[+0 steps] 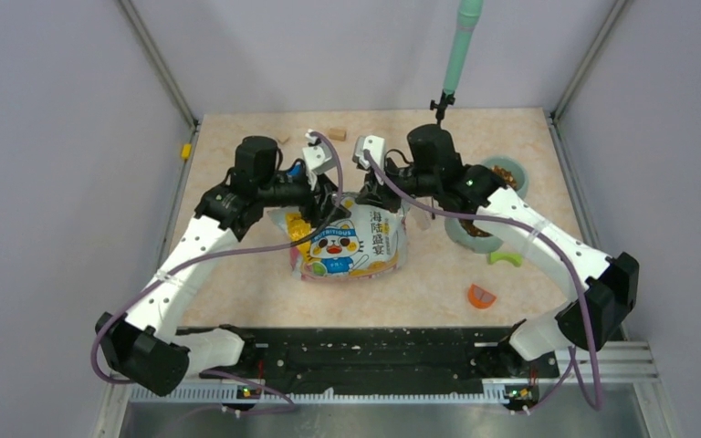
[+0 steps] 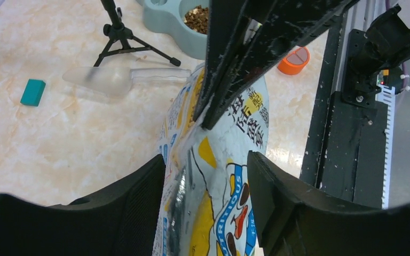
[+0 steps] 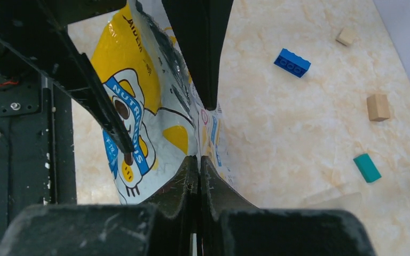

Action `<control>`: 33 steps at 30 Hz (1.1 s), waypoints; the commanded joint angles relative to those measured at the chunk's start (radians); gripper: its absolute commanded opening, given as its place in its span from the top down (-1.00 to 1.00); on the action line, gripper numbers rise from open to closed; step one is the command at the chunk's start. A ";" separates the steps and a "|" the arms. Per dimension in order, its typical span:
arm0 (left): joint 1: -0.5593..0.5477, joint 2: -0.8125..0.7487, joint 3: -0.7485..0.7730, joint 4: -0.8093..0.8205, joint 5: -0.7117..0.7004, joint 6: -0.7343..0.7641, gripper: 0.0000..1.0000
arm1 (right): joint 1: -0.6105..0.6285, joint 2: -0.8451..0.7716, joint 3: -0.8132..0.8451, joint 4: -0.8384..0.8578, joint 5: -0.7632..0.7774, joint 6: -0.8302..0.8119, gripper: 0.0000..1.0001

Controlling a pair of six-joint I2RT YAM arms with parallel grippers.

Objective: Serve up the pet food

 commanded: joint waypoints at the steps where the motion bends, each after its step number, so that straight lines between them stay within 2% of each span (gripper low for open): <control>1: 0.000 0.032 -0.019 0.123 0.028 -0.026 -0.19 | -0.019 -0.073 0.056 0.153 -0.096 0.096 1.00; 3: 0.000 0.053 -0.007 0.106 0.067 -0.021 -0.04 | -0.032 -0.075 0.056 0.153 -0.098 0.120 1.00; 4: 0.000 0.063 0.004 0.085 0.088 -0.011 0.12 | -0.036 -0.076 0.054 0.150 -0.097 0.124 1.00; 5: 0.000 0.074 0.014 0.064 0.105 -0.002 0.46 | -0.039 -0.079 0.053 0.147 -0.094 0.126 1.00; 6: 0.000 0.083 0.024 0.041 0.118 0.007 0.88 | -0.041 -0.082 0.049 0.145 -0.092 0.126 1.00; 7: 0.000 0.091 0.039 0.010 0.121 0.019 1.00 | -0.042 -0.087 0.043 0.145 -0.088 0.125 1.00; 9: 0.000 0.102 0.058 -0.030 0.123 0.032 1.00 | -0.045 -0.097 0.032 0.146 -0.054 0.122 0.96; 11: 0.000 0.096 0.059 -0.037 0.115 0.034 1.00 | -0.046 -0.110 0.008 0.131 -0.009 0.099 0.21; 12: 0.000 0.090 0.058 -0.034 0.112 0.035 1.00 | -0.047 -0.119 -0.007 0.122 0.010 0.079 -0.03; 13: 0.000 0.081 0.054 -0.030 0.112 0.034 1.00 | -0.046 -0.125 -0.024 0.112 0.035 0.061 -0.18; 14: 0.000 0.075 0.052 -0.024 0.109 0.031 1.00 | -0.047 -0.132 -0.039 0.103 0.054 0.047 -0.24; 18: 0.000 0.054 0.046 -0.015 0.090 0.025 1.00 | -0.047 -0.124 -0.058 0.026 0.050 -0.024 -0.22; 19: 0.001 0.051 0.047 -0.012 0.087 0.023 1.00 | -0.047 -0.115 -0.052 -0.006 0.032 -0.034 -0.13; 20: 0.001 0.048 0.045 -0.012 0.082 0.024 1.00 | -0.047 -0.105 -0.044 -0.022 0.017 -0.038 0.12; 22: 0.002 0.046 0.044 -0.006 0.072 0.020 1.00 | -0.047 -0.088 -0.025 -0.042 -0.013 -0.043 0.97; 26: 0.001 0.041 0.050 -0.010 0.046 0.017 1.00 | -0.048 -0.098 -0.025 0.011 0.032 0.018 1.00; 31: 0.001 0.042 0.055 -0.035 0.031 0.008 1.00 | -0.049 -0.123 -0.034 0.037 0.022 0.011 1.00; 32: 0.001 0.040 0.051 -0.029 0.022 -0.003 1.00 | -0.048 -0.122 -0.031 0.026 0.026 0.009 0.89; 33: 0.001 0.037 0.047 -0.023 0.014 -0.006 1.00 | -0.049 -0.122 -0.028 0.013 0.028 0.000 0.49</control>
